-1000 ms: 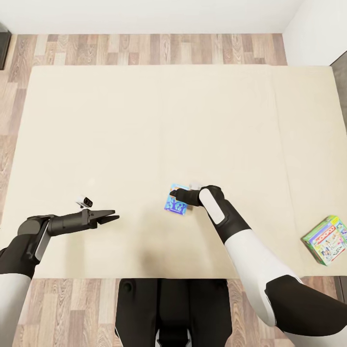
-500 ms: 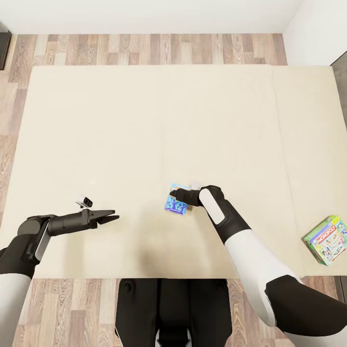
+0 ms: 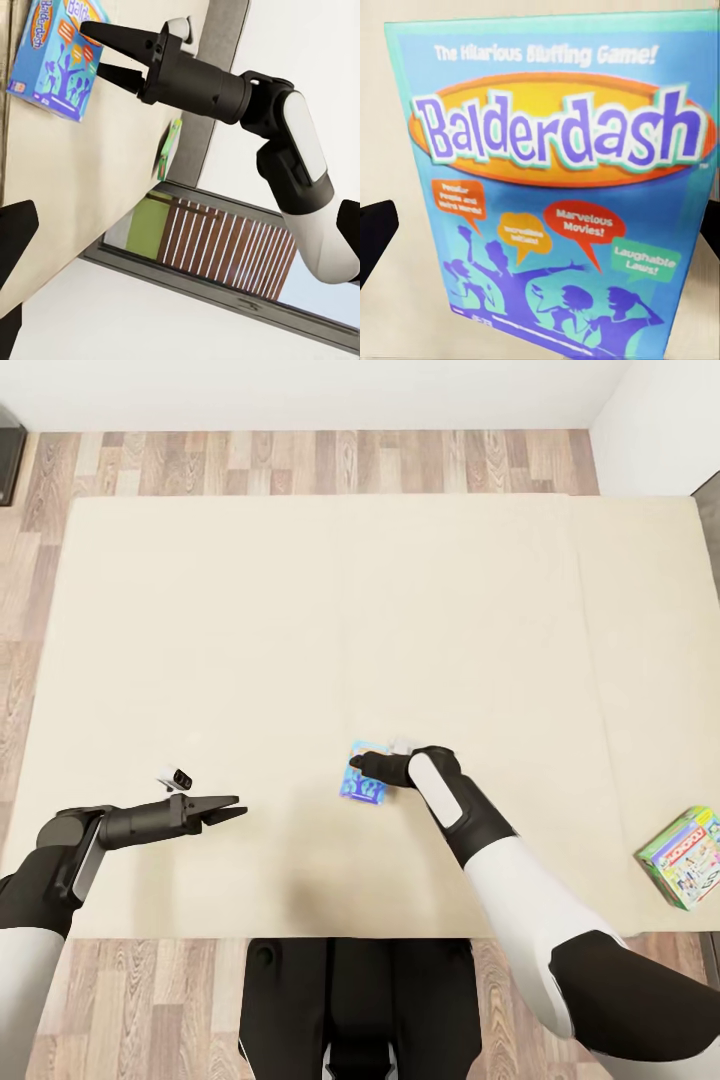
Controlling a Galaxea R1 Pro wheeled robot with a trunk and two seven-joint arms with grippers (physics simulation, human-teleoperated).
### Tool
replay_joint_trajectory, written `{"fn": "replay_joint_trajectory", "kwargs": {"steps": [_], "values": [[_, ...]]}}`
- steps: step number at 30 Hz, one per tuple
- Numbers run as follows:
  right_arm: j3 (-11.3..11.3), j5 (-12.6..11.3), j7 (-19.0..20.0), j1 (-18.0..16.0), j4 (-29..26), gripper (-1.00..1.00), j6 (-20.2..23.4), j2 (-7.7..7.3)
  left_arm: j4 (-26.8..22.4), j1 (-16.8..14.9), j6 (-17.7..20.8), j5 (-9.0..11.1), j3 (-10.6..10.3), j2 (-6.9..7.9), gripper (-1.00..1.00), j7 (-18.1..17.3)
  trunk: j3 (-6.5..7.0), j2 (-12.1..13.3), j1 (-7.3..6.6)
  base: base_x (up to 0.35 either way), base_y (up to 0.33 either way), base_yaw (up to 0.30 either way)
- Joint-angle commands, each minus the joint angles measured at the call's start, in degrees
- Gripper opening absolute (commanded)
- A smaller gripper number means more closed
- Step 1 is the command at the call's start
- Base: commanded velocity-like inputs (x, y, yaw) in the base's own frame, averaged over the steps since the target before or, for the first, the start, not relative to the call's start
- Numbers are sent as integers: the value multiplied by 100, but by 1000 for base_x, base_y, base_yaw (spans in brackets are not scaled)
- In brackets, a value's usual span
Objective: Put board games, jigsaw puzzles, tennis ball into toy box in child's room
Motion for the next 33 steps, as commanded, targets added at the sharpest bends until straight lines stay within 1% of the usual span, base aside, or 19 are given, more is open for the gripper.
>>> {"fn": "replay_joint_trajectory", "kwargs": {"steps": [1, 7, 27, 33], "values": [[98, -56, -55, -2, -6, 100, 5, 0, -1, -1, 61, 0, -2, 2, 100, -22, -6, -9, 4, 0, 68, 0], [183, -56, -55, -2, -6, 100, -2, 0, -1, -1, 61, -1, -5, 2, 100, -22, -6, -9, 4, 0, 28, 0], [193, -56, -55, -2, -6, 100, 0, 0, -1, -1, 61, -1, -2, 2, 100, -22, -6, -9, 4, 0, 69, 0], [195, -57, -55, -2, -6, 100, 0, 0, -1, -1, 61, -1, -1, 2, 100, -22, -6, -9, 4, 0, 18, 0]]}}
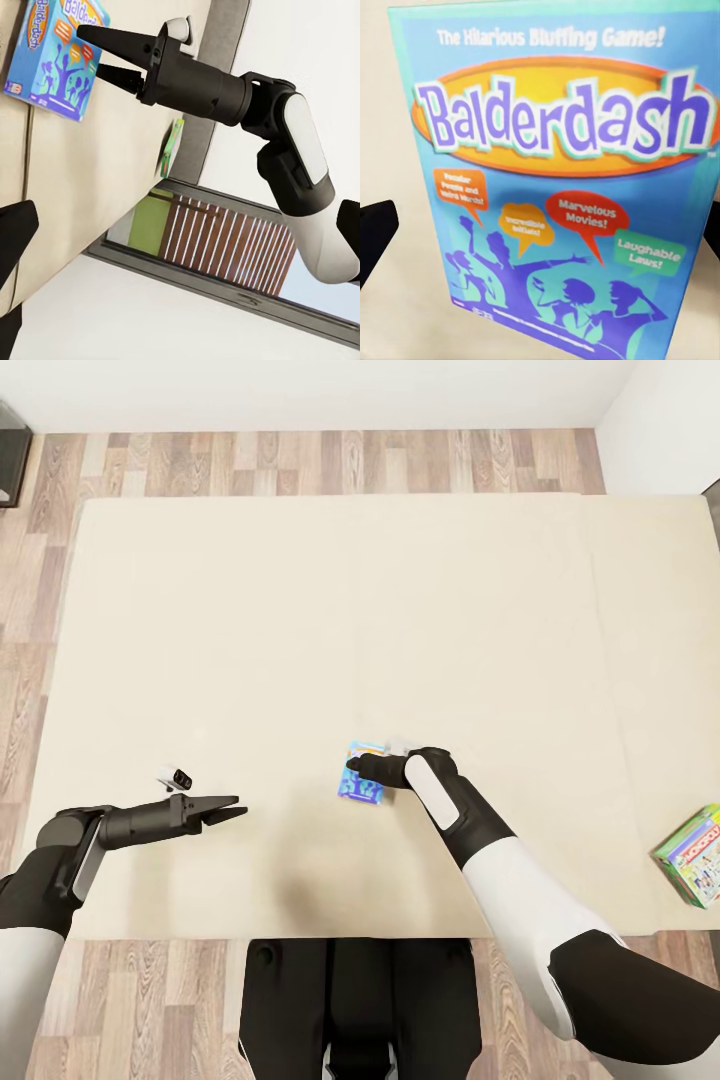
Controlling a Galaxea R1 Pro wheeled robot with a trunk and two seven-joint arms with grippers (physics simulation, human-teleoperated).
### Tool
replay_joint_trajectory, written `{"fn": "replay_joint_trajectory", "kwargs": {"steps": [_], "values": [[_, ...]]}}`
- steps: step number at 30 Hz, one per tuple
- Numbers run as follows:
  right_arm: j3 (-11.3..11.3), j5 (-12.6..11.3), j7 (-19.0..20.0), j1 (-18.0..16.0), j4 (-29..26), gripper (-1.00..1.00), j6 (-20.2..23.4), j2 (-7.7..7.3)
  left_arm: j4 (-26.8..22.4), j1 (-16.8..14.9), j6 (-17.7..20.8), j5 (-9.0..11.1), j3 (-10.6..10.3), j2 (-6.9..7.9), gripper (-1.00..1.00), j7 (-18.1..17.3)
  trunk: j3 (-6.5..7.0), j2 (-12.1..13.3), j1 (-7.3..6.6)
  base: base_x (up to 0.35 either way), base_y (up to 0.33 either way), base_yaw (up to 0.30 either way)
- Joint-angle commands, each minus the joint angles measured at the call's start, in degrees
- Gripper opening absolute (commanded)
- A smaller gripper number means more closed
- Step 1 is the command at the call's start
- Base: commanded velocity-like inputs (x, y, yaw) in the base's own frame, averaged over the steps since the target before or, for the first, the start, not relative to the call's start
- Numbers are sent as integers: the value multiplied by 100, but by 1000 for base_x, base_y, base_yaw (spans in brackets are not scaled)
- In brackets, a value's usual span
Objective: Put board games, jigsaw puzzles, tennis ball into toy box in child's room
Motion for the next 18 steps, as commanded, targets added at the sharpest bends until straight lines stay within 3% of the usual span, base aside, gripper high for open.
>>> {"fn": "replay_joint_trajectory", "kwargs": {"steps": [1, 18], "values": [[9, -60, -56, -2, -6, 100, 9, 0, -1, -1, 61, -2, -2, 2, 100, -23, -6, -9, 4, 0, 1, 0], [12, -59, -56, -2, -6, 100, 9, 0, 1, -1, 61, -2, -2, 2, 100, -23, -6, -9, 4, 0, 44, 0]]}}
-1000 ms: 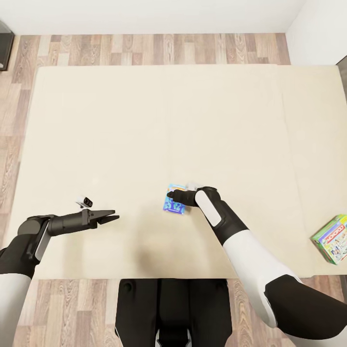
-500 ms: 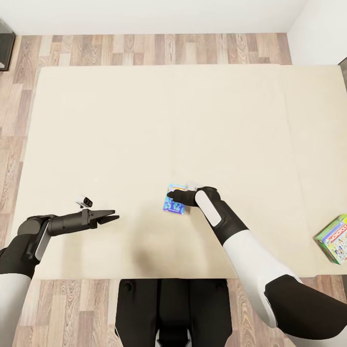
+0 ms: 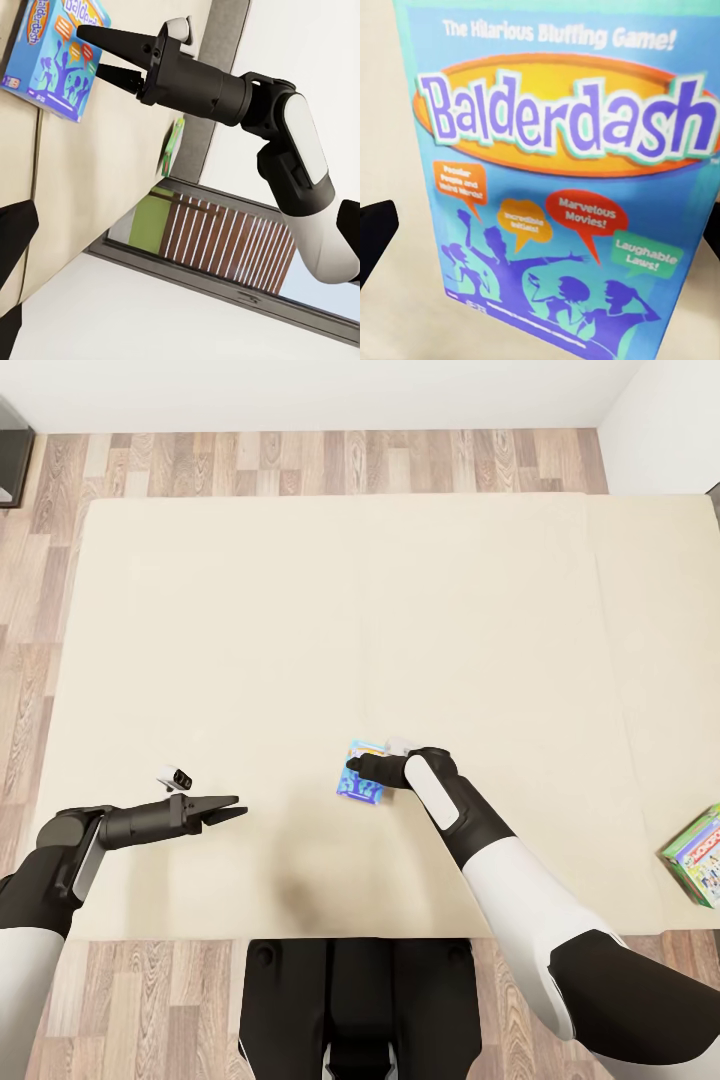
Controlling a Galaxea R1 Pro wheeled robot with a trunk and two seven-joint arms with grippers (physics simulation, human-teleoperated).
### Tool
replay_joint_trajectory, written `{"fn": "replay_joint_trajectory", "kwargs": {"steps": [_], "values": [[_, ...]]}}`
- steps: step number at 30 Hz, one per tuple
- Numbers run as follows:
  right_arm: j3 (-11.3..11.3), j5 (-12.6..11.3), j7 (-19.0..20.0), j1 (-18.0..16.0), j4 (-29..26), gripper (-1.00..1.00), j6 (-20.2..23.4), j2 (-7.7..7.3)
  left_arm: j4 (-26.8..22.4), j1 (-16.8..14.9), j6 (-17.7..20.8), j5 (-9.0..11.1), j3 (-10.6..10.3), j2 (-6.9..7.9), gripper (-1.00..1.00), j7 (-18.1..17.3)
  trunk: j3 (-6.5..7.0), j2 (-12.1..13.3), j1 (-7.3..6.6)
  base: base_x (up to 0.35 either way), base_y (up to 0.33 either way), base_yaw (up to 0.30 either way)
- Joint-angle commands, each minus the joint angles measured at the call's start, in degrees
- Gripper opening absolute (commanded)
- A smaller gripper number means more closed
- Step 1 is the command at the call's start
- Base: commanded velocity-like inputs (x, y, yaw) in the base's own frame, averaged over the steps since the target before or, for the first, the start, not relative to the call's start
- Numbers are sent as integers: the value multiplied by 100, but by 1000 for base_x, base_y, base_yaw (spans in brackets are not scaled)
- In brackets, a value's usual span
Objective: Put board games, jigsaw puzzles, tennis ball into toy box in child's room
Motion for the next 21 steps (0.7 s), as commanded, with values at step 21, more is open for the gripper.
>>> {"fn": "replay_joint_trajectory", "kwargs": {"steps": [21], "values": [[11, -67, -57, -2, -6, 100, 9, 0, -3, -1, 61, -2, -2, 2, 100, -23, -6, -9, 3, 0, 40, 0]]}}
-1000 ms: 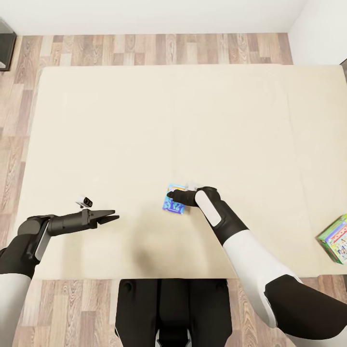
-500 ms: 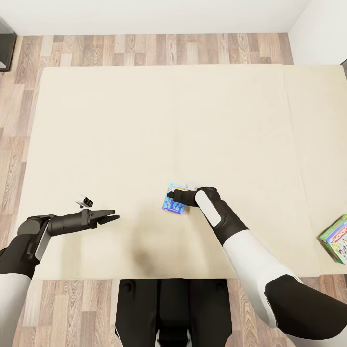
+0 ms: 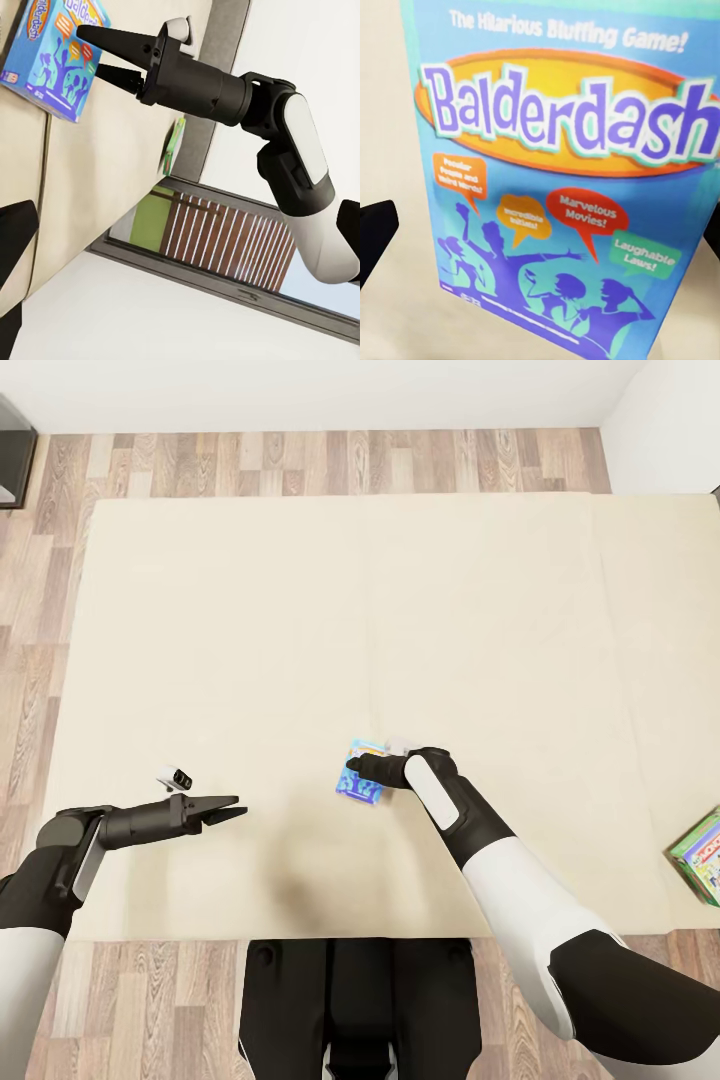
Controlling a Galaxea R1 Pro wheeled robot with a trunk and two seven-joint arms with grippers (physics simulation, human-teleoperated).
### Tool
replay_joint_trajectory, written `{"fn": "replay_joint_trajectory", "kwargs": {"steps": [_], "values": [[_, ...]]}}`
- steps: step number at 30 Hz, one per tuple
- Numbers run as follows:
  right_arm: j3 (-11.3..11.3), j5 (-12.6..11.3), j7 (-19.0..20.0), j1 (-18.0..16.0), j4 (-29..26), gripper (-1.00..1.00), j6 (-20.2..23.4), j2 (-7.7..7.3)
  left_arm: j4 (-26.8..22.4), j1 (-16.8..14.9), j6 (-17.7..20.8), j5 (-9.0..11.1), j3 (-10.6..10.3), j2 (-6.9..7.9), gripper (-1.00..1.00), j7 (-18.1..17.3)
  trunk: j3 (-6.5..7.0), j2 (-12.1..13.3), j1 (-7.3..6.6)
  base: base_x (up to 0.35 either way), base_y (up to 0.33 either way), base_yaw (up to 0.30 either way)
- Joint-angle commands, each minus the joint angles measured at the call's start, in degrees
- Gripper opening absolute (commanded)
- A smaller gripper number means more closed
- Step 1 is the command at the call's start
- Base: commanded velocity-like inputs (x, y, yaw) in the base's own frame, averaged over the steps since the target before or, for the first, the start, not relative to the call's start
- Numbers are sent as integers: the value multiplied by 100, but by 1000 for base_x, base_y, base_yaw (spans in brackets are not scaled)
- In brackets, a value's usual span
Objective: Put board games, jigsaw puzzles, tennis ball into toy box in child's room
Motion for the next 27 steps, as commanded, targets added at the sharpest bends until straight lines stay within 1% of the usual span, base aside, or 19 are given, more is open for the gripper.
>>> {"fn": "replay_joint_trajectory", "kwargs": {"steps": [1, 8, 13, 24, 27], "values": [[8, -60, -56, -2, -6, 100, 9, 0, -1, -1, 61, -3, -2, 2, 100, -23, -6, -9, 4, 0, 1, 0], [1, -62, -56, -2, -6, 100, 9, 0, -2, -1, 61, -3, -2, 2, 100, -23, -6, -9, 4, 0, 7, 0], [-1, -62, -56, -2, -6, 100, 9, 0, 0, -1, 61, -3, -2, 3, 100, -23, -6, -9, 4, 0, 109, 52], [-1, -62, -56, -2, -6, 100, 9, 0, 0, -1, 61, -2, -2, 10, 100, -23, -6, -9, 4, 0, 35, 11], [-1, -62, -56, -2, -6, 100, 9, 0, 0, -1, 62, -2, -2, 10, 100, -23, -6, -9, 4, 0, 148, 0]]}}
